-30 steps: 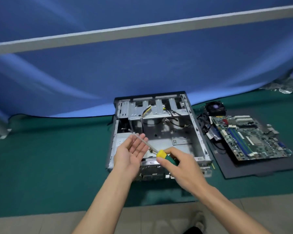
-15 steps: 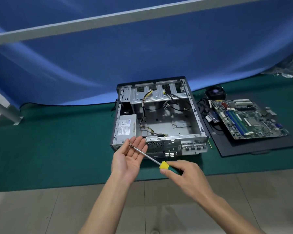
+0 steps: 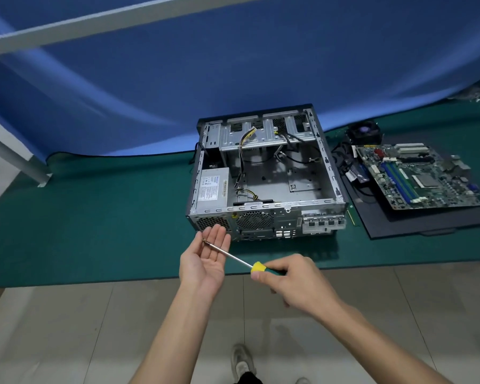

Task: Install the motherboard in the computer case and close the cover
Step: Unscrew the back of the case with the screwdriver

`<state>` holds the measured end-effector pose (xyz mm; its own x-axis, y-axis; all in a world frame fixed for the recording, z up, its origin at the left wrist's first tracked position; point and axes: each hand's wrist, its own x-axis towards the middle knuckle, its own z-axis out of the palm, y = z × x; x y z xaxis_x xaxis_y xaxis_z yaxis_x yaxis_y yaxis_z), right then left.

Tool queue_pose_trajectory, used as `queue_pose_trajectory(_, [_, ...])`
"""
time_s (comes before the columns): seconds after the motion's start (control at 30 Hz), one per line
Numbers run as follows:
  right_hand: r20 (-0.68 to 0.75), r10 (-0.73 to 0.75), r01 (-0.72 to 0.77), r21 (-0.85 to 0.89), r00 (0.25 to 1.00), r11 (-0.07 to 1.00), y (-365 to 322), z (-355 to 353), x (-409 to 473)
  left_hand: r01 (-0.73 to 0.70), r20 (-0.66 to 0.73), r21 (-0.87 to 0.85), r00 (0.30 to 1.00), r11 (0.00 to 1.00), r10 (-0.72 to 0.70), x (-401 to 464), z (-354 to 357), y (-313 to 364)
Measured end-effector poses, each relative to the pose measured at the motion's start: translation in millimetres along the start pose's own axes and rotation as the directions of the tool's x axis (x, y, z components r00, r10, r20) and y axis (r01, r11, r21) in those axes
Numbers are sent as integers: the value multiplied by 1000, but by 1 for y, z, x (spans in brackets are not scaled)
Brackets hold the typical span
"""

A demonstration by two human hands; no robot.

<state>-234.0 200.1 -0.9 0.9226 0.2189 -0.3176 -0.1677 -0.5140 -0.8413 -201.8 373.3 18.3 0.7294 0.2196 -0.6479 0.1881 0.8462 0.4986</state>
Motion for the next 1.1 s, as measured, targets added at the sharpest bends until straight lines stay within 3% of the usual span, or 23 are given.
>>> queue_pose_trajectory(0.57, [27, 108, -111, 128, 994, 986, -6, 16, 12, 80, 56, -43, 995, 996, -78, 22, -12, 9])
queue_pose_trajectory(0.9, [86, 174, -187, 192, 981, 963, -11, 14, 10, 29, 85, 99, 996, 995, -38, 23, -16, 7])
queue_pose_trajectory(1.1, [107, 222, -235, 121, 969, 965, -14, 7, 13, 20, 61, 209, 998, 978, -33, 21, -21, 3])
